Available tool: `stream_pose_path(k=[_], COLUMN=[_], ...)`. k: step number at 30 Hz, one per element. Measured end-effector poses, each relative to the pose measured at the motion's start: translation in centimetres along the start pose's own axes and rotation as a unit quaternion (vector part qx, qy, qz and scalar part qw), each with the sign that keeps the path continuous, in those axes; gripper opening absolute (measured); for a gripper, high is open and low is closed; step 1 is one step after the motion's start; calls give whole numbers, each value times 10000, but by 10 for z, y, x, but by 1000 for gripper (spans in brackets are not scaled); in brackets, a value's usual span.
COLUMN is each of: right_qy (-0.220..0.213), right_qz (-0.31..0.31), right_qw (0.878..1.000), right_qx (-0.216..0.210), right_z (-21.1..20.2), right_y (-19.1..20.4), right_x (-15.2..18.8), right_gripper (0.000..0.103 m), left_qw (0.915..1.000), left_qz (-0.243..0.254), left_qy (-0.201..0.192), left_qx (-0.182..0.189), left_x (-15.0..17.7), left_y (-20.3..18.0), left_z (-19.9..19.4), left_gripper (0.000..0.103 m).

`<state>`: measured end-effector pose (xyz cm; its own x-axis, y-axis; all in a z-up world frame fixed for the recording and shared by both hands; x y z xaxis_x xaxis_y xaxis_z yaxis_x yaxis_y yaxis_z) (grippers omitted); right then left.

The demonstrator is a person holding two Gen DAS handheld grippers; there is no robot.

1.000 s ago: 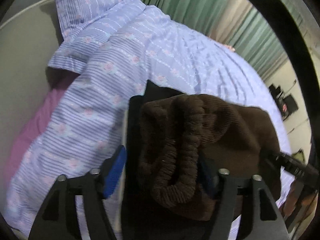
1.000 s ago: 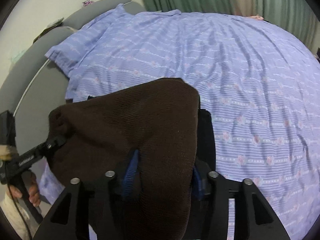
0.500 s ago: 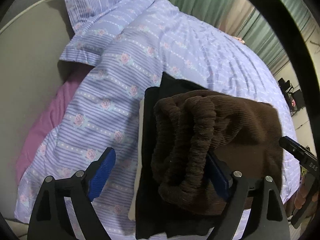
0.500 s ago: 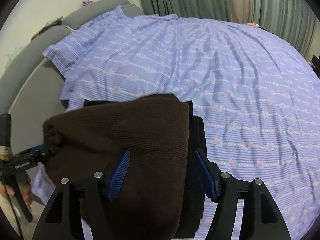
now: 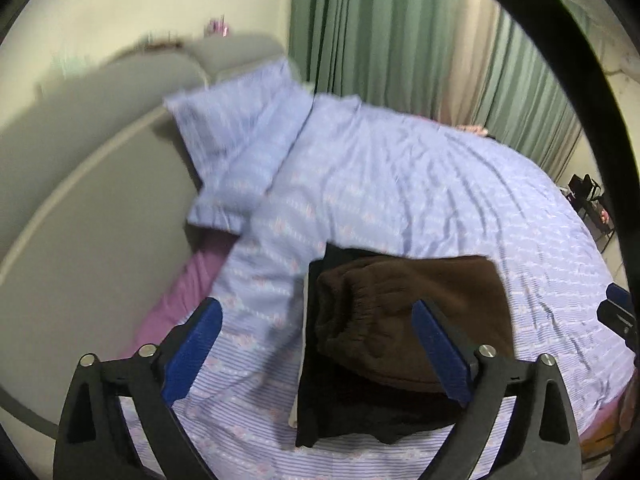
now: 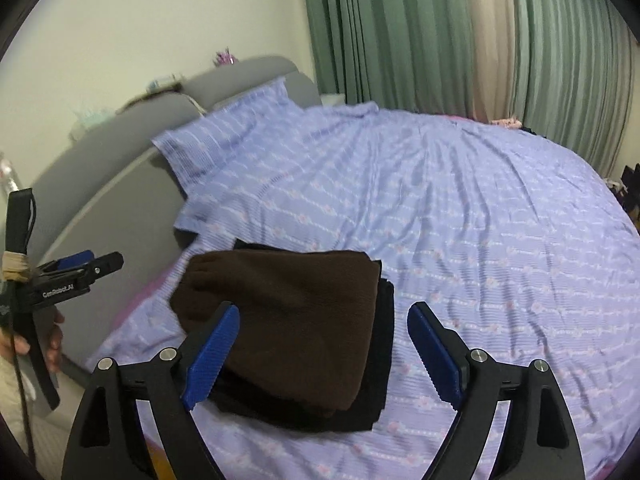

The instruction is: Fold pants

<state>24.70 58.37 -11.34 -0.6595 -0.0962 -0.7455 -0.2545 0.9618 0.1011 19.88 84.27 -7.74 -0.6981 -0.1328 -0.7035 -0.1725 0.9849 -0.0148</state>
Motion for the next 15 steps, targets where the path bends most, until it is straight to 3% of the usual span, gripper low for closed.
stream_pose_path(k=[4, 15], right_qy=[-294, -682], right_qz=[78, -33], right_qw=[9995, 9937], right_qx=[72, 890], right_z=[-55, -194], right_y=[-17, -116], right_x=[10, 47], right_gripper=[97, 99], left_qw=[9992, 9976], left_qz=[145, 332], left_qy=[-364, -582], left_qx=[-28, 164], left_x=[2, 46], left_y=[-36, -192], left_z=[-54, -155], left_gripper=[103, 103])
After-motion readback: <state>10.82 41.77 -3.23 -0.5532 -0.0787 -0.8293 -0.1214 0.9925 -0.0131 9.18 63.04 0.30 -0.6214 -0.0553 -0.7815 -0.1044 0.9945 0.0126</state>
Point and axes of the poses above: each gripper's, at about its wrist camera, not at the fingertips, and z roughly the way its jaws point, y to its left, x to its underside, the point moved 1 cm from there along z, roughly the way its jaws point, and after that the axes turned 5 degrees about -x, right-handed, at the moved point
